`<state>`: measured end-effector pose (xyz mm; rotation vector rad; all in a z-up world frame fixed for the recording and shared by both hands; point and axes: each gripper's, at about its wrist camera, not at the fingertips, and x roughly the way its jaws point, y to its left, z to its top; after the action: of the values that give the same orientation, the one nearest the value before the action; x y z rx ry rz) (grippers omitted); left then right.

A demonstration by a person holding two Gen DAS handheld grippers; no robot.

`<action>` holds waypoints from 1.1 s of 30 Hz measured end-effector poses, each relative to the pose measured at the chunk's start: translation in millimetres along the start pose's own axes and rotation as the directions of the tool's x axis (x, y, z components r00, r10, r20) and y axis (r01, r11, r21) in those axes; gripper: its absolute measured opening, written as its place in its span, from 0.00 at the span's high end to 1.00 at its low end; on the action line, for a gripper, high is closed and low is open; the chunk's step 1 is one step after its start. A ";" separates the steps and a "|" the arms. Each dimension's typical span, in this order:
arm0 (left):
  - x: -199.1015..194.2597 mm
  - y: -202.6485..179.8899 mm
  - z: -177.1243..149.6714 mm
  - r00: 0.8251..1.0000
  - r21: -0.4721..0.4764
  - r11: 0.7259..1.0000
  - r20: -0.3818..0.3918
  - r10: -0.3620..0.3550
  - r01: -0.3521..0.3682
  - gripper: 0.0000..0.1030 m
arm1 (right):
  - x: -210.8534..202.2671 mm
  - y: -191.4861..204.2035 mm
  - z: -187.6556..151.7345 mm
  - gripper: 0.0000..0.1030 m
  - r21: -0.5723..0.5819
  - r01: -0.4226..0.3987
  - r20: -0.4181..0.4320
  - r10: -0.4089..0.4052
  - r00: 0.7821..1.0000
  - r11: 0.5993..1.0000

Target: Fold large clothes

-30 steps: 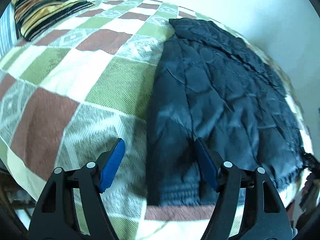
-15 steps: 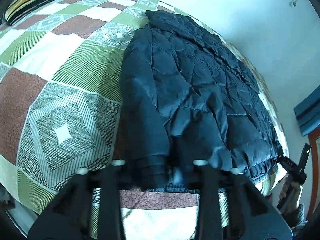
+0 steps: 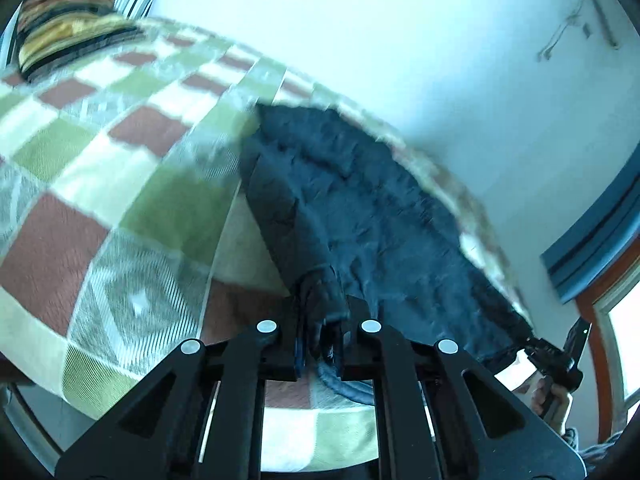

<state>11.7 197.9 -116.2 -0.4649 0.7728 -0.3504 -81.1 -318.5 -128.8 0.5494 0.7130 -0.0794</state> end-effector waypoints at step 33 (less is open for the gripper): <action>275.5 31.2 216.6 0.971 0.007 0.979 -0.127 0.202 -0.203 0.91 | 264.5 17.3 212.9 0.89 0.045 0.091 -0.135 -0.084 0.987 0.995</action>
<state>358.4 154.9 -157.7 -0.3676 0.9379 -0.1882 251.9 -380.9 -158.1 0.5758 0.8669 -0.1438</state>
